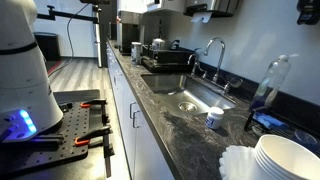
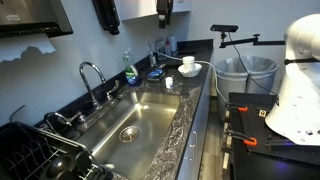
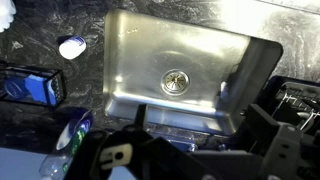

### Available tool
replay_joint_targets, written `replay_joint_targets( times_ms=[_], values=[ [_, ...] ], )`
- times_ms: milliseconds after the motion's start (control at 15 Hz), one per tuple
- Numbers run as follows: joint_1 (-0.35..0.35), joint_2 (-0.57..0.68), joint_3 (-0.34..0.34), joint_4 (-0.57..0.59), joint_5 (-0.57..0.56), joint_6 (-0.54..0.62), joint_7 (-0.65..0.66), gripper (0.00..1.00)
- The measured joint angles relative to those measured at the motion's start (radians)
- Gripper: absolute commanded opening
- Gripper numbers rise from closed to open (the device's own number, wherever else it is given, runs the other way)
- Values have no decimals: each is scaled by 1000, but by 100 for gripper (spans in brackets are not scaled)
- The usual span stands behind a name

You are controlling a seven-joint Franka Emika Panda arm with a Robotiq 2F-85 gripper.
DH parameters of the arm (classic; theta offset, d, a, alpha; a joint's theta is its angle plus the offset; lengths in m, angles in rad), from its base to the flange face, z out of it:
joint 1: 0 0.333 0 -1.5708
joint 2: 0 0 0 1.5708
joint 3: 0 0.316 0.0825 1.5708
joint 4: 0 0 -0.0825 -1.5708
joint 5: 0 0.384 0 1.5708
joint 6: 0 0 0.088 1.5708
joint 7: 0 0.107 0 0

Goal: Pick up the bottle cap and put it on the counter

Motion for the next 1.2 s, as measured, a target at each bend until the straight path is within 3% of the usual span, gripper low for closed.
replay_joint_targets(
  times_ms=[467, 733, 1200],
  values=[
    [-1, 3, -6, -3, 0, 11, 2, 100],
    [-10, 33, -54, -25, 8, 41, 3, 100],
    [-109, 181, -128, -95, -10, 165, 34, 100]
  ],
)
